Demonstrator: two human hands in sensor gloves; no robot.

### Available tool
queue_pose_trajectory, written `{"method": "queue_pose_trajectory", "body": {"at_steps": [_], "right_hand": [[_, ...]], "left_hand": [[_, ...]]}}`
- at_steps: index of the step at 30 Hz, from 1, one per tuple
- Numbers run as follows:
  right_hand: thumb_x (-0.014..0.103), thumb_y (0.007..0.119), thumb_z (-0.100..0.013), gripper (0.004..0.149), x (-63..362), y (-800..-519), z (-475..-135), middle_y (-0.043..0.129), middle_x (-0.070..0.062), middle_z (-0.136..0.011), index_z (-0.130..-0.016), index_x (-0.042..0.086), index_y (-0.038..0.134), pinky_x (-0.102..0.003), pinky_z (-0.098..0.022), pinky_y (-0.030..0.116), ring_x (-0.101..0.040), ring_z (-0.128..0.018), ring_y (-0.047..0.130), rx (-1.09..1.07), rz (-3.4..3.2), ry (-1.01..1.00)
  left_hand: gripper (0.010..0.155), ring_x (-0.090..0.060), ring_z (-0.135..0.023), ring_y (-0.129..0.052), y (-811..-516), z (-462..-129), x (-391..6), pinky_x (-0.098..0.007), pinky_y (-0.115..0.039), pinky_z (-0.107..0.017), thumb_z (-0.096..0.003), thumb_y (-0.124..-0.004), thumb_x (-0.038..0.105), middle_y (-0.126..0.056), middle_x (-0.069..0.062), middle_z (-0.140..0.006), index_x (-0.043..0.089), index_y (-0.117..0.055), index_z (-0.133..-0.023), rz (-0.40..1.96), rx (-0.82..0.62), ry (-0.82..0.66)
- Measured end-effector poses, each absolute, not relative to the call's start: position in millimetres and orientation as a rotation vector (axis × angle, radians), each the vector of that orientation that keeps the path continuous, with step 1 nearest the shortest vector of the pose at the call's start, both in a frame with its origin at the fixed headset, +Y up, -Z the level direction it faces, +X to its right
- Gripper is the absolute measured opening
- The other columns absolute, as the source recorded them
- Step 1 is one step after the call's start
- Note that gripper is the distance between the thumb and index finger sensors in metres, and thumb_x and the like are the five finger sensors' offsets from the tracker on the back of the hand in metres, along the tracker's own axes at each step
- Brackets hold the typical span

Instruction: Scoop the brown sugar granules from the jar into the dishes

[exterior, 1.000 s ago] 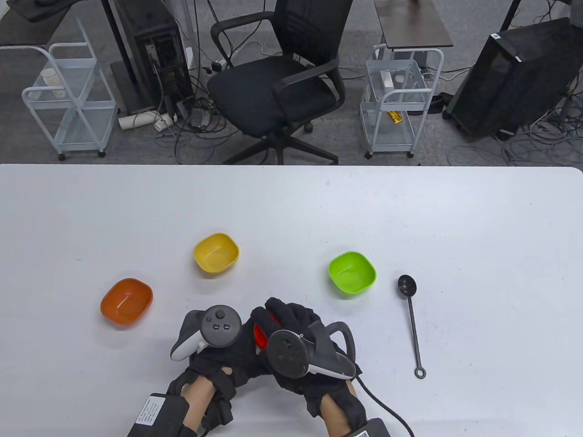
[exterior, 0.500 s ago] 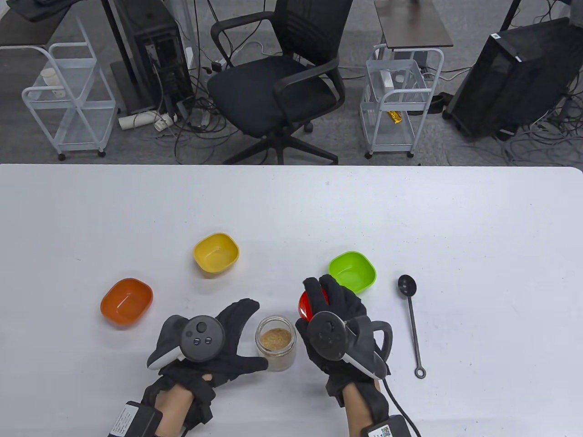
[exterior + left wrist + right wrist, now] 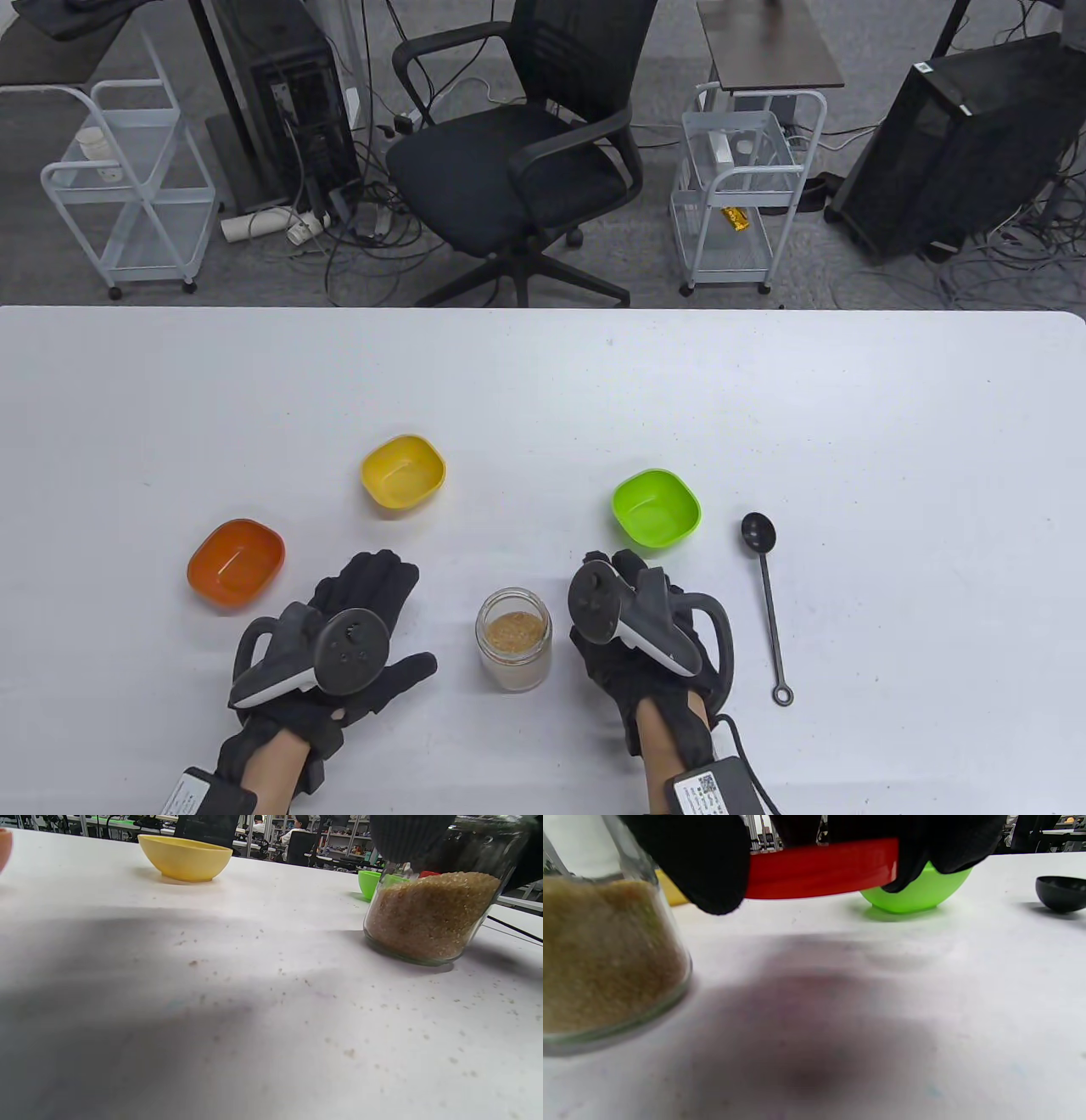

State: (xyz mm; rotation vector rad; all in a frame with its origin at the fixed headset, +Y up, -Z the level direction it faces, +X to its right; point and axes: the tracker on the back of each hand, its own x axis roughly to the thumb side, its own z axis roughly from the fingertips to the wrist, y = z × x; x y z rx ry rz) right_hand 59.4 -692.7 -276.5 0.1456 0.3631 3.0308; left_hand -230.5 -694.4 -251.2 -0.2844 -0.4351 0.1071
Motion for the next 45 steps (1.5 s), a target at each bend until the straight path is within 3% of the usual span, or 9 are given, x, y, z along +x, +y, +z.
{"method": "queue_pose_trajectory", "body": {"at_steps": [21,25,28,33,38,45], "right_hand": [[0.055,0.080,-0.048,0.086,59.2,-719.9,-283.8,0.046,-0.014,-0.122,-0.114,0.016,0.040,-0.068,-0.074,0.056,-0.052,-0.105,0.057,0.087,3.076,0.561],[0.056,0.080,-0.048,0.083,76.6,-695.9,-281.1,0.052,-0.017,-0.120,-0.113,0.015,0.046,-0.066,-0.074,0.059,-0.050,-0.100,0.064,0.058,2.946,0.342],[0.051,0.080,-0.050,0.075,110.6,-673.0,-274.5,0.063,-0.015,-0.115,-0.110,0.015,0.054,-0.064,-0.072,0.063,-0.047,-0.094,0.074,-0.205,2.874,0.038],[0.047,0.082,-0.052,0.070,166.0,-662.6,-261.6,0.069,-0.016,-0.111,-0.109,0.013,0.059,-0.065,-0.069,0.065,-0.048,-0.091,0.077,-0.667,2.709,-0.113],[0.045,0.084,-0.053,0.068,211.4,-673.3,-257.9,0.072,-0.017,-0.108,-0.108,0.011,0.063,-0.065,-0.069,0.065,-0.049,-0.089,0.078,-0.919,2.519,-0.002],[0.044,0.089,-0.051,0.063,213.2,-693.0,-267.7,0.080,-0.013,-0.100,-0.103,0.013,0.070,-0.064,-0.067,0.067,-0.046,-0.085,0.081,-1.030,2.604,0.178]], "left_hand": [[0.097,-0.047,-0.121,-0.028,-695.9,-248.4,-245.9,-0.066,-0.040,-0.083,-0.0585,-0.066,0.066,-0.018,-0.021,-0.128,0.009,-0.018,-0.121,0.152,-0.307,-0.380],[0.097,-0.047,-0.121,-0.028,-694.8,-246.8,-246.1,-0.066,-0.041,-0.083,-0.0585,-0.066,0.066,-0.018,-0.021,-0.128,0.009,-0.018,-0.121,0.163,-0.295,-0.390],[0.097,-0.047,-0.121,-0.029,-694.7,-246.1,-245.2,-0.066,-0.041,-0.083,-0.0586,-0.066,0.066,-0.019,-0.021,-0.128,0.009,-0.018,-0.120,0.159,-0.294,-0.395],[0.097,-0.048,-0.121,-0.029,-695.1,-245.4,-244.7,-0.066,-0.041,-0.083,-0.0586,-0.066,0.066,-0.019,-0.021,-0.128,0.008,-0.018,-0.120,0.159,-0.299,-0.395],[0.097,-0.048,-0.121,-0.029,-695.3,-244.8,-244.7,-0.066,-0.042,-0.082,-0.0586,-0.066,0.066,-0.019,-0.021,-0.128,0.008,-0.019,-0.120,0.161,-0.301,-0.395],[0.097,-0.048,-0.121,-0.030,-695.5,-245.0,-244.4,-0.066,-0.042,-0.082,-0.0587,-0.066,0.066,-0.020,-0.021,-0.128,0.008,-0.019,-0.120,0.161,-0.308,-0.398]]}}
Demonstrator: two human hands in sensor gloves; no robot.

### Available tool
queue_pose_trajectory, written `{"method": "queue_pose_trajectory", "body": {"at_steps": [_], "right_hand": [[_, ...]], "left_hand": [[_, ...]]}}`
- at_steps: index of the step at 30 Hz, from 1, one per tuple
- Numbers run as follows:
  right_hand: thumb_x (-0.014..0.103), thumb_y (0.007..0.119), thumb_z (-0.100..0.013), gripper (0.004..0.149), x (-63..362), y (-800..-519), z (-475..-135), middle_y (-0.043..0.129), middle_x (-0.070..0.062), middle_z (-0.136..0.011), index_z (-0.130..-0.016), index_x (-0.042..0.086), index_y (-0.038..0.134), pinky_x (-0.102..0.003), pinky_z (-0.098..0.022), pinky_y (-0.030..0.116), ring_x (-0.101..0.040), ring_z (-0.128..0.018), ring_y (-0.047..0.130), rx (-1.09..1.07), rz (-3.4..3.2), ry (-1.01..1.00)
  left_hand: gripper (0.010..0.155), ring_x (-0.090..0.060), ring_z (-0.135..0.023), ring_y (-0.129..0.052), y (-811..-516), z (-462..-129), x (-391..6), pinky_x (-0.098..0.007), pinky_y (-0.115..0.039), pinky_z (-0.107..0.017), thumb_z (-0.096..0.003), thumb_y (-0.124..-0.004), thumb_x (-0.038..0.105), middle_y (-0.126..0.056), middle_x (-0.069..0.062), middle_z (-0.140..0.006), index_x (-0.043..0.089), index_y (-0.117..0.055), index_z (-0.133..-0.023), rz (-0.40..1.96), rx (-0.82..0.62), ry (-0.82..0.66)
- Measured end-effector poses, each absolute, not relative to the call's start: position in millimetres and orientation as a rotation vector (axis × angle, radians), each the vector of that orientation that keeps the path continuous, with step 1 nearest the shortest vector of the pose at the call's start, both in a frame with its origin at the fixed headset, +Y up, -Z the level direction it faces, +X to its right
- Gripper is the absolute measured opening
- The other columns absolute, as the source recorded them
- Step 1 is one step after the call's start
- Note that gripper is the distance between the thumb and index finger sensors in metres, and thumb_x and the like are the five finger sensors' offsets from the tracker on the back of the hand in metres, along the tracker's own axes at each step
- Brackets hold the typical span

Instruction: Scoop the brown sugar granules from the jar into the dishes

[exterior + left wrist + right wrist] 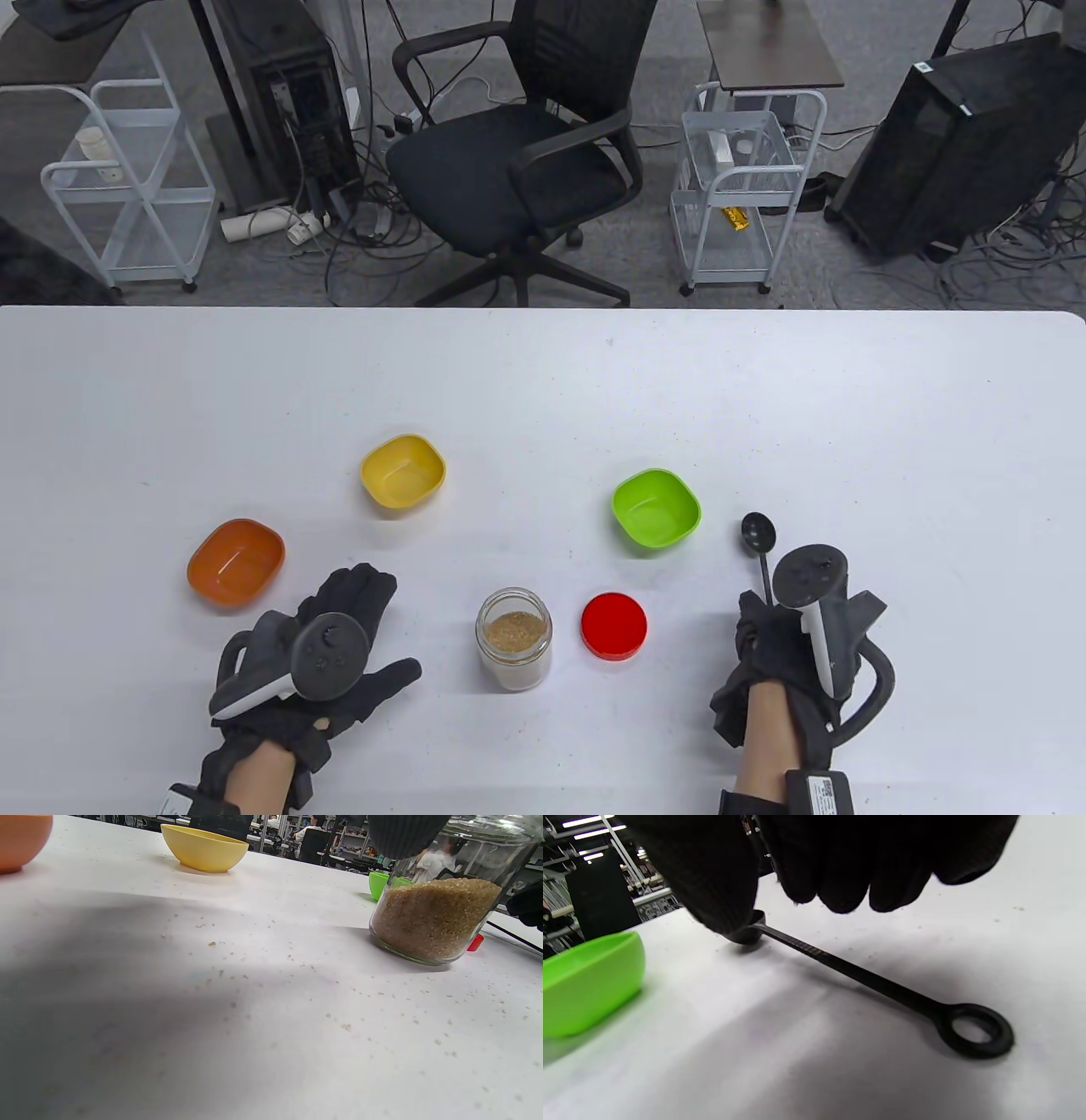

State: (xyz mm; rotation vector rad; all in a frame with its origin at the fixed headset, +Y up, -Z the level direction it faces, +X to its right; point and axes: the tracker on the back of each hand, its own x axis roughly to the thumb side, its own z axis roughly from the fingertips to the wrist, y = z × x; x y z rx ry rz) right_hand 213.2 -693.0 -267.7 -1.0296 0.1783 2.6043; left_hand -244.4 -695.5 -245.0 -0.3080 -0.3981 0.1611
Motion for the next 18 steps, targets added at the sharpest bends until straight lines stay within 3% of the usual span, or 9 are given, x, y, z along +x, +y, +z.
{"method": "queue_pose_trajectory", "body": {"at_steps": [12,18], "right_hand": [[0.041,0.090,-0.051,0.055,211.7,-714.4,-272.9,0.084,-0.010,-0.094,-0.098,0.017,0.075,-0.063,-0.066,0.068,-0.045,-0.083,0.083,-1.157,2.681,0.320],[0.039,0.089,-0.051,0.046,211.3,-717.3,-273.4,0.087,-0.007,-0.089,-0.093,0.022,0.079,-0.062,-0.065,0.071,-0.042,-0.080,0.086,-1.200,2.700,0.290]], "left_hand": [[0.097,-0.048,-0.121,-0.030,-696.1,-244.9,-244.2,-0.066,-0.043,-0.082,-0.0587,-0.066,0.066,-0.020,-0.022,-0.128,0.008,-0.019,-0.120,0.164,-0.315,-0.399],[0.097,-0.049,-0.120,-0.030,-696.2,-245.0,-244.5,-0.066,-0.043,-0.082,-0.0587,-0.066,0.065,-0.020,-0.022,-0.127,0.007,-0.019,-0.120,0.167,-0.319,-0.396]]}}
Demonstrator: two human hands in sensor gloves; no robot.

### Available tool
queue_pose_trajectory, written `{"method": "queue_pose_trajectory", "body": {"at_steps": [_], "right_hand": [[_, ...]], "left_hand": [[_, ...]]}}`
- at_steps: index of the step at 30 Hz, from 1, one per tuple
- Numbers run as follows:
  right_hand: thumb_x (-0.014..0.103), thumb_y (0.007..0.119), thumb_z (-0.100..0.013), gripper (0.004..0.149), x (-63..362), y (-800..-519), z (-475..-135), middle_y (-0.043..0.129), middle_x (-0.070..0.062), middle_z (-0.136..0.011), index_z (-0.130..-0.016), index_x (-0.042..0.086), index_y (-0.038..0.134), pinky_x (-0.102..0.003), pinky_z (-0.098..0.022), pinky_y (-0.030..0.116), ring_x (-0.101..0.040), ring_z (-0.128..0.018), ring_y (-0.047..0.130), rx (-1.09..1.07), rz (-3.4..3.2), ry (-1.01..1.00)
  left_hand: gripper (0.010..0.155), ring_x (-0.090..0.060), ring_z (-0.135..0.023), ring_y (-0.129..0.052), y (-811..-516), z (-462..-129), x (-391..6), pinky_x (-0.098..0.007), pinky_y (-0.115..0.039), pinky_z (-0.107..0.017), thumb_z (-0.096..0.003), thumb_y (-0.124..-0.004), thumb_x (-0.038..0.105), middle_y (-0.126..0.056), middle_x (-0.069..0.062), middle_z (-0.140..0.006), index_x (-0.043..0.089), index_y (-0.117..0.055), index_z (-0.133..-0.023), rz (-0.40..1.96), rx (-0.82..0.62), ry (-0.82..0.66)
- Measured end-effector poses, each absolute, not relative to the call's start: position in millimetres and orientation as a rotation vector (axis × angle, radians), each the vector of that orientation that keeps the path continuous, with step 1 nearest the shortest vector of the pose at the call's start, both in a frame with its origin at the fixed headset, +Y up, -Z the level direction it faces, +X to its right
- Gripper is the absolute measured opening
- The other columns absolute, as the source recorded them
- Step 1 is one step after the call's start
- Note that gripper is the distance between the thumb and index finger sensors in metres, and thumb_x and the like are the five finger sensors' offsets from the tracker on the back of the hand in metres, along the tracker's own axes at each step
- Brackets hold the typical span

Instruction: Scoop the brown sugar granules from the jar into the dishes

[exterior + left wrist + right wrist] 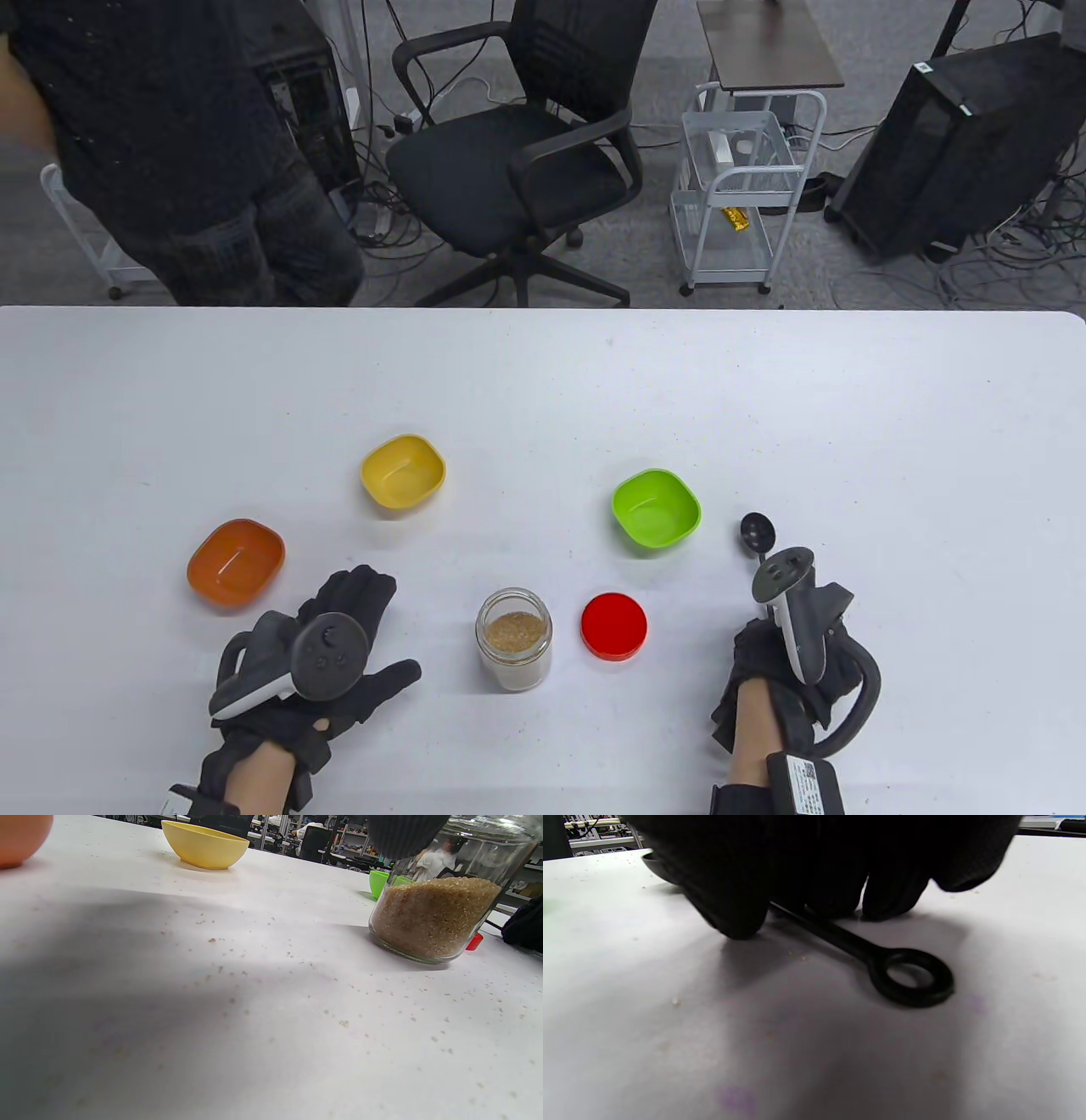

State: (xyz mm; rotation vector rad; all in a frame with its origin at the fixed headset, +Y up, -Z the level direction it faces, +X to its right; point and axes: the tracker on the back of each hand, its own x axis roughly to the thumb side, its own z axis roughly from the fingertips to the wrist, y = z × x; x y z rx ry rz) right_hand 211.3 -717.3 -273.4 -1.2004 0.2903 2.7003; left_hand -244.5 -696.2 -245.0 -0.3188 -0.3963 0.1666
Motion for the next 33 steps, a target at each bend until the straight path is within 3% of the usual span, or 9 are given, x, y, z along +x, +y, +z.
{"method": "queue_pose_trajectory", "body": {"at_steps": [6,14,22,33], "right_hand": [[0.038,0.088,-0.052,0.040,214.1,-711.4,-269.7,0.090,-0.005,-0.084,-0.088,0.023,0.081,-0.060,-0.063,0.074,-0.039,-0.077,0.090,-1.171,2.647,0.212],[0.037,0.083,-0.054,0.039,203.2,-664.1,-252.5,0.095,-0.006,-0.085,-0.090,0.023,0.079,-0.058,-0.058,0.082,-0.037,-0.073,0.098,-0.973,2.555,-0.207],[0.038,0.081,-0.054,0.039,183.7,-643.6,-246.6,0.106,0.001,-0.070,-0.091,0.026,0.077,-0.047,-0.046,0.093,-0.026,-0.054,0.110,-0.501,2.441,-0.376],[0.039,0.081,-0.053,0.039,131.0,-612.3,-227.2,0.107,0.005,-0.058,-0.091,0.029,0.080,-0.039,-0.032,0.094,-0.015,-0.029,0.107,-0.058,2.390,-0.608]], "left_hand": [[0.097,-0.048,-0.120,-0.030,-696.3,-245.0,-244.5,-0.066,-0.043,-0.082,-0.0588,-0.066,0.065,-0.020,-0.022,-0.127,0.007,-0.019,-0.120,0.170,-0.319,-0.399],[0.097,-0.049,-0.120,-0.031,-696.5,-245.5,-245.0,-0.066,-0.044,-0.082,-0.0588,-0.066,0.066,-0.020,-0.022,-0.127,0.007,-0.019,-0.120,0.175,-0.320,-0.397],[0.097,-0.049,-0.120,-0.030,-696.4,-245.9,-245.8,-0.066,-0.043,-0.082,-0.0588,-0.066,0.065,-0.020,-0.022,-0.127,0.007,-0.019,-0.120,0.175,-0.321,-0.390],[0.097,-0.048,-0.121,-0.030,-695.6,-247.6,-246.8,-0.066,-0.043,-0.083,-0.0588,-0.066,0.065,-0.019,-0.021,-0.128,0.008,-0.018,-0.120,0.176,-0.313,-0.382]]}}
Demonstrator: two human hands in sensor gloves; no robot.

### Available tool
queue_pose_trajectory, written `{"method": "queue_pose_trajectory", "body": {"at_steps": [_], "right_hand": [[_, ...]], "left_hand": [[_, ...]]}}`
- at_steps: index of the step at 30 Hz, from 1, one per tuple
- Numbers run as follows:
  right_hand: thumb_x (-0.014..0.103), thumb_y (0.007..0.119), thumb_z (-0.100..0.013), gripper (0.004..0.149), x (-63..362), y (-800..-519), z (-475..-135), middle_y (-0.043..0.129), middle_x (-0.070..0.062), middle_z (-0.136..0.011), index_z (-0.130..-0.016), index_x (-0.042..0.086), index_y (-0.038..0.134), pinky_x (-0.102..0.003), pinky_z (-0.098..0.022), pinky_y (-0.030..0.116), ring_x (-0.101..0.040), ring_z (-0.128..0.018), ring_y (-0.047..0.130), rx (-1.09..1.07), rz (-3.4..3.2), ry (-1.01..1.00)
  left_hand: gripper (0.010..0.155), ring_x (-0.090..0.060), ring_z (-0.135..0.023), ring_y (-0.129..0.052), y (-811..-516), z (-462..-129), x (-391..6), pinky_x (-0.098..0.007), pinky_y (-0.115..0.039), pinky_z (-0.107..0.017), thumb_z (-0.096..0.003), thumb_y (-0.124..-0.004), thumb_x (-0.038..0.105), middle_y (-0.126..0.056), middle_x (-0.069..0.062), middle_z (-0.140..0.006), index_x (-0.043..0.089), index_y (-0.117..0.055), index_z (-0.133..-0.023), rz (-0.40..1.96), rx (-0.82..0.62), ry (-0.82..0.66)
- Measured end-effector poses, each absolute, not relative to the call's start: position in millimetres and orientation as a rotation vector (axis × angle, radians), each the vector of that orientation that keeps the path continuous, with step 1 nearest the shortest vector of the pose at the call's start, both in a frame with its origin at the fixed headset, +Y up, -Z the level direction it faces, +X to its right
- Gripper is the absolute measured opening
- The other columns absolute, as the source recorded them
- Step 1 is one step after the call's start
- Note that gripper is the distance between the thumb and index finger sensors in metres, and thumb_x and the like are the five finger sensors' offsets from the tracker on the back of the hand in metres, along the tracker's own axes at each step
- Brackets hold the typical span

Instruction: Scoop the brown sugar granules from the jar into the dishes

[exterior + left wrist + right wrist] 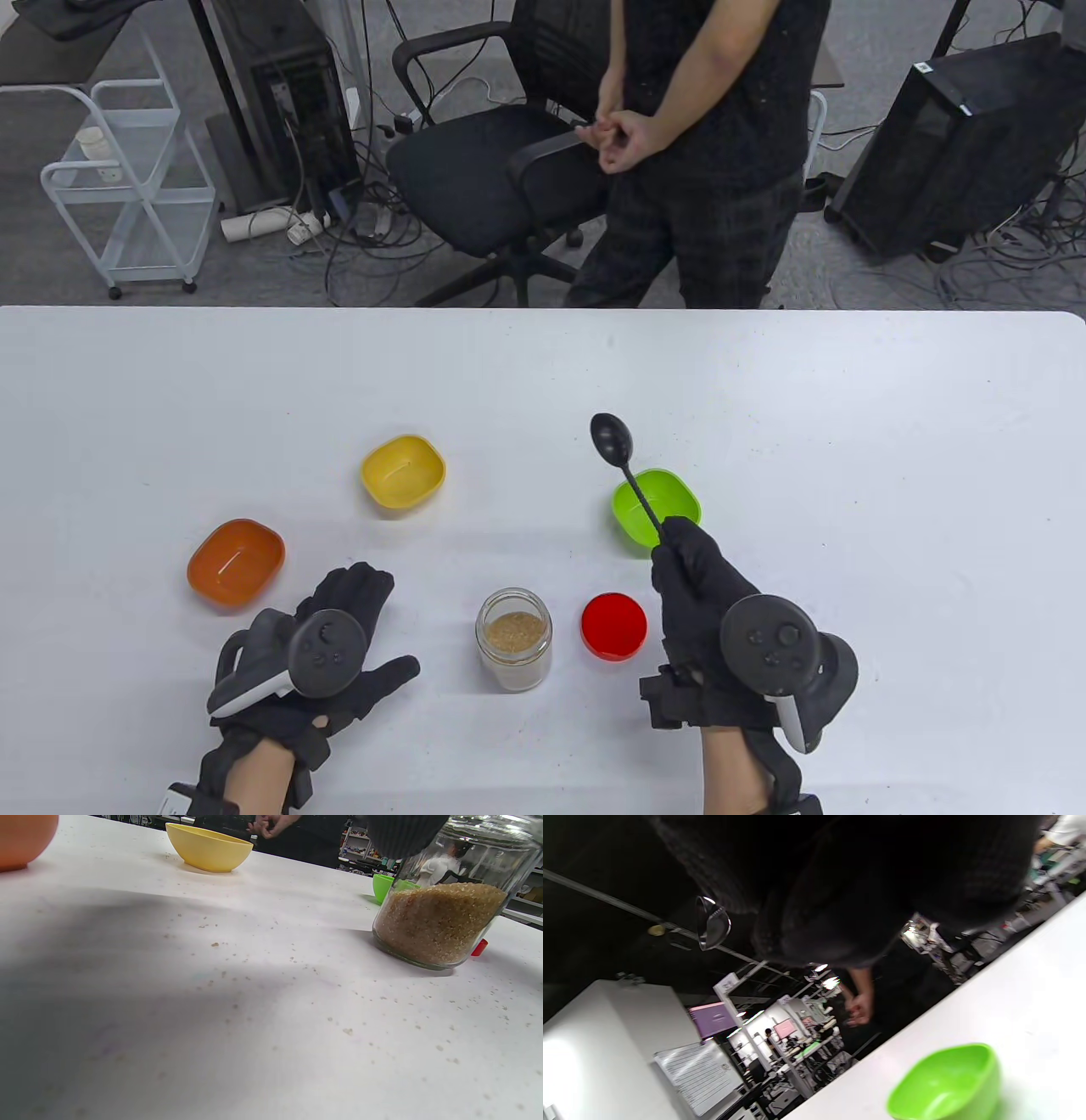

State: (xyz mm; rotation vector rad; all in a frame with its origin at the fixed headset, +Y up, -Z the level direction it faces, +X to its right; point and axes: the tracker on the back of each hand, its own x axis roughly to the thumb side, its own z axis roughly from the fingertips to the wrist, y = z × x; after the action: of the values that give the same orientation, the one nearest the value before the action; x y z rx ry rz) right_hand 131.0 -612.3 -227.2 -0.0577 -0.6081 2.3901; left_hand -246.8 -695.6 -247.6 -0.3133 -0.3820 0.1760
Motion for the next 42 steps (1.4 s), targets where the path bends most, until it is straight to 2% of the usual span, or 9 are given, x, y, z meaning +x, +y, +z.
{"method": "queue_pose_trajectory", "body": {"at_steps": [7,18,22,29,33,38,42], "right_hand": [[0.040,0.084,-0.051,0.038,108.5,-605.7,-211.0,0.109,0.005,-0.052,-0.088,0.031,0.086,-0.036,-0.026,0.094,-0.013,-0.020,0.106,0.107,2.532,-0.700],[0.042,0.086,-0.050,0.037,102.9,-628.0,-205.2,0.109,0.006,-0.048,-0.085,0.032,0.088,-0.035,-0.023,0.093,-0.012,-0.015,0.103,0.234,2.477,-0.599],[0.043,0.086,-0.049,0.037,106.1,-629.8,-204.8,0.109,0.007,-0.047,-0.084,0.032,0.089,-0.034,-0.023,0.094,-0.012,-0.015,0.103,0.171,2.518,-0.643],[0.043,0.086,-0.049,0.037,107.4,-631.0,-207.7,0.109,0.007,-0.049,-0.084,0.033,0.089,-0.035,-0.025,0.094,-0.013,-0.017,0.104,0.178,2.485,-0.607],[0.043,0.086,-0.049,0.037,108.0,-632.3,-208.5,0.109,0.007,-0.049,-0.084,0.032,0.089,-0.035,-0.026,0.094,-0.013,-0.018,0.104,0.168,2.487,-0.601],[0.043,0.086,-0.049,0.037,112.4,-635.2,-209.9,0.109,0.007,-0.050,-0.084,0.032,0.088,-0.036,-0.026,0.094,-0.013,-0.019,0.105,0.139,2.478,-0.588],[0.043,0.086,-0.049,0.037,114.6,-639.0,-211.8,0.109,0.007,-0.050,-0.084,0.032,0.089,-0.036,-0.027,0.094,-0.013,-0.019,0.105,0.115,2.484,-0.576]], "left_hand": [[0.097,-0.048,-0.120,-0.030,-694.9,-249.1,-246.4,-0.066,-0.043,-0.083,-0.0588,-0.066,0.066,-0.019,-0.021,-0.128,0.008,-0.017,-0.120,0.175,-0.307,-0.382],[0.099,-0.049,-0.121,-0.027,-695.7,-248.2,-248.5,-0.066,-0.042,-0.083,-0.0581,-0.066,0.066,-0.018,-0.021,-0.128,0.008,-0.017,-0.120,0.179,-0.314,-0.384],[0.101,-0.049,-0.121,-0.026,-688.0,-248.8,-256.7,-0.067,-0.041,-0.083,-0.0571,-0.068,0.068,-0.017,-0.021,-0.128,0.008,-0.016,-0.120,0.176,-0.303,-0.381],[0.110,-0.050,-0.122,-0.019,-665.5,-261.2,-296.1,-0.069,-0.035,-0.084,-0.0550,-0.071,0.070,-0.009,-0.022,-0.128,0.007,-0.008,-0.119,0.114,-0.264,-0.232],[0.114,-0.051,-0.121,-0.016,-662.2,-274.4,-324.8,-0.070,-0.034,-0.084,-0.0537,-0.073,0.071,-0.004,-0.024,-0.126,0.005,-0.004,-0.118,0.077,-0.286,-0.143],[0.120,-0.057,-0.119,-0.013,-672.0,-293.0,-356.9,-0.071,-0.034,-0.084,-0.0522,-0.074,0.072,0.001,-0.030,-0.124,0.002,0.000,-0.117,0.103,-0.375,-0.029],[0.124,-0.062,-0.117,-0.014,-691.7,-307.6,-372.6,-0.073,-0.039,-0.083,-0.0517,-0.074,0.073,0.002,-0.034,-0.123,-0.002,0.001,-0.115,0.136,-0.464,0.065]]}}
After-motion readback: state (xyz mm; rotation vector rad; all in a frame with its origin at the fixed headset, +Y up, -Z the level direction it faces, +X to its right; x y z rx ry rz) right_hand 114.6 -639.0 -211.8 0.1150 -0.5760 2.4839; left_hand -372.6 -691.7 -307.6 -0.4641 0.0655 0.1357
